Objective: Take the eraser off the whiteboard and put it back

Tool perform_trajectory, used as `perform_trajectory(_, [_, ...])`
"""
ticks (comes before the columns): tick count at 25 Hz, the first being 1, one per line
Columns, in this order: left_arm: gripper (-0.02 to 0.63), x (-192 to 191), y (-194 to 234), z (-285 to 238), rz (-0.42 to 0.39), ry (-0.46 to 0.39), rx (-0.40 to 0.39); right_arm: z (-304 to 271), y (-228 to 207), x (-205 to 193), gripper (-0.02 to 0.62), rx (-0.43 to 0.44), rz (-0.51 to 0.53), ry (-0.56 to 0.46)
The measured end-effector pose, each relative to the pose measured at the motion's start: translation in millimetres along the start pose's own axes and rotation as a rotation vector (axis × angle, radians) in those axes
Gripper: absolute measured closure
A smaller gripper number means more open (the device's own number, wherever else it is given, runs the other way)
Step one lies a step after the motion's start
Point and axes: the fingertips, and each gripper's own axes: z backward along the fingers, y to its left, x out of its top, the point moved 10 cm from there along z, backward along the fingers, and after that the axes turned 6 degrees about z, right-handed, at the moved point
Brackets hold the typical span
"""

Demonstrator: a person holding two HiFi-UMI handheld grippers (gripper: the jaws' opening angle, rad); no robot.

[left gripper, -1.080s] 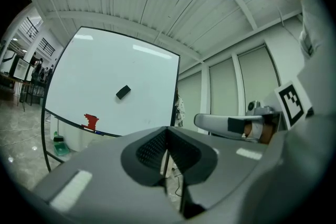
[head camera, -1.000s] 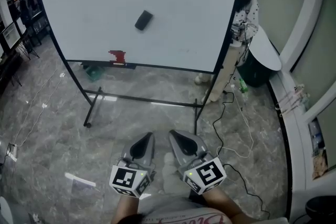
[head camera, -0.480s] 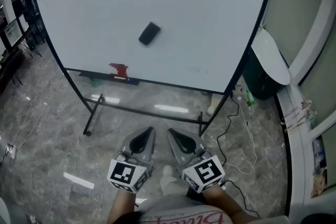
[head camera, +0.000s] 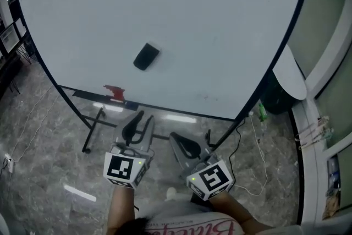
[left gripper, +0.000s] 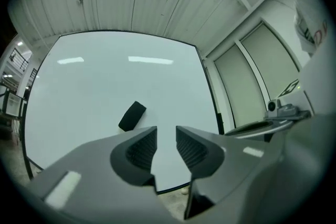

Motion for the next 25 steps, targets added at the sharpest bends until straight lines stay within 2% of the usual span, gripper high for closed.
perform_trajectory(2, [0.465,3.2,8.1,-20.2,-0.046,0.004,-0.002,-8.4,-9.6,-3.0,0.594,0.007,0.000,0.004])
perform_trajectory(8, [0.449,14.0,42.4,-68.9,-0.147,0.059,0.062,-31.9,-33.5,-9.1,0.594,0.006,-0.006,0.018])
perform_trajectory(13, [0.449,32.3,58.8,-102.3,-0.277,0.062,0.047,-48.4,-46.6,-7.9,0.594,-0.022,-0.004,0.009])
perform_trajectory(16, [0.390,36.9,63.6,-120.4,-0.365,0.096,0.027,-58.0,-51.9,-6.1,0.594,-0.049,-0.007,0.004])
perform_trajectory(21, [0.360,33.2,73.9,-148.7,-0.489,0.147,0.049,-70.5,-60.6,-3.9,0.594,-0.088,-0.015,-0.001])
perform_trajectory(25, [0.356,29.2,79.3,-164.5,-0.526,0.169,0.050,-73.6,-62.7,-5.4,0.594,-0.110,-0.017,0.005])
